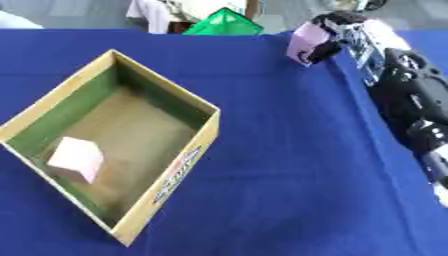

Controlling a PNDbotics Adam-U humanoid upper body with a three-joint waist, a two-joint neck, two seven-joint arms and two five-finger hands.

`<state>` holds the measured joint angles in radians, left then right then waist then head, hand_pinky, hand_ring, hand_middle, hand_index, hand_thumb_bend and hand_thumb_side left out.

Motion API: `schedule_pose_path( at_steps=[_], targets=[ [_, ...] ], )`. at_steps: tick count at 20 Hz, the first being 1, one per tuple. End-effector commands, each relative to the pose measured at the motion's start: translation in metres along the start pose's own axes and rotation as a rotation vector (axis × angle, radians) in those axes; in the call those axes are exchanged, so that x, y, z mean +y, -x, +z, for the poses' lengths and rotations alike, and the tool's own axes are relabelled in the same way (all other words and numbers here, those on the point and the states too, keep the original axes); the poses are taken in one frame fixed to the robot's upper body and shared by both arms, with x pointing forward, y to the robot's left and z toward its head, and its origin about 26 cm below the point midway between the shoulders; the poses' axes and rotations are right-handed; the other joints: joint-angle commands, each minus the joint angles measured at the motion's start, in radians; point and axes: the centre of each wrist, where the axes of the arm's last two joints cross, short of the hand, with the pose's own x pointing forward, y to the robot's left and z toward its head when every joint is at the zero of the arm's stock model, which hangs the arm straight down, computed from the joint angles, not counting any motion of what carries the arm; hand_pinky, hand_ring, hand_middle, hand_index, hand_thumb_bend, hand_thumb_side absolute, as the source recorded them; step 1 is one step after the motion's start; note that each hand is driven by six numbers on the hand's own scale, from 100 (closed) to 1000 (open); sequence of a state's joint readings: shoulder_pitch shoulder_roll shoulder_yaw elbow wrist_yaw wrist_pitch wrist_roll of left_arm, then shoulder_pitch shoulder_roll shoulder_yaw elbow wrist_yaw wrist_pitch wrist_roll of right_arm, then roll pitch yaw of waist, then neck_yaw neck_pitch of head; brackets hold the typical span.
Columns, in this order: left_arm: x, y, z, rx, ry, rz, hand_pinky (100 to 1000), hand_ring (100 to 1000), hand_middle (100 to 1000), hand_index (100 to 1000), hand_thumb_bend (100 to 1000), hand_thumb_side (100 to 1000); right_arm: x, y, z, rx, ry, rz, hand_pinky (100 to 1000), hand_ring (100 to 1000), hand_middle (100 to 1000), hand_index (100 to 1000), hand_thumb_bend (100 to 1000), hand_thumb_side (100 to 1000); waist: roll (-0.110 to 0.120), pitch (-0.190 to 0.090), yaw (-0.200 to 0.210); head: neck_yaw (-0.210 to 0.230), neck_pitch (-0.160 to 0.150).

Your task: Pick up objects on the table and place them in the box.

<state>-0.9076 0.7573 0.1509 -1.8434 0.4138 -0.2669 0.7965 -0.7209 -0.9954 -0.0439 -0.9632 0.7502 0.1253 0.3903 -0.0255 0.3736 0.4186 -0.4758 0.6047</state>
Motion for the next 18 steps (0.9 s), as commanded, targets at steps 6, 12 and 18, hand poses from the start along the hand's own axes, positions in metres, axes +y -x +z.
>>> schedule_pose_path(
  at_steps=[6,12,18],
  targets=[
    [0.0,-0.005,-0.007,-0.024,0.024,-0.019,816,774,682,871,655,857,-0.011,0.005,0.003,0.006,0.09,-0.075,627,672,597,828,100,309,0.005,-0.022,-0.002,-0.001,-0.003],
    [0.001,-0.005,-0.006,-0.023,0.032,-0.03,817,774,683,871,658,856,-0.023,0.001,0.009,-0.043,0.119,-0.112,621,663,595,827,100,338,0.003,-0.034,-0.012,0.005,0.007],
    [0.003,-0.005,-0.006,-0.024,0.04,-0.041,816,773,684,871,660,854,-0.047,-0.012,0.022,-0.116,0.188,-0.094,615,652,586,822,100,317,0.001,-0.048,-0.024,0.016,0.015]
  ],
)
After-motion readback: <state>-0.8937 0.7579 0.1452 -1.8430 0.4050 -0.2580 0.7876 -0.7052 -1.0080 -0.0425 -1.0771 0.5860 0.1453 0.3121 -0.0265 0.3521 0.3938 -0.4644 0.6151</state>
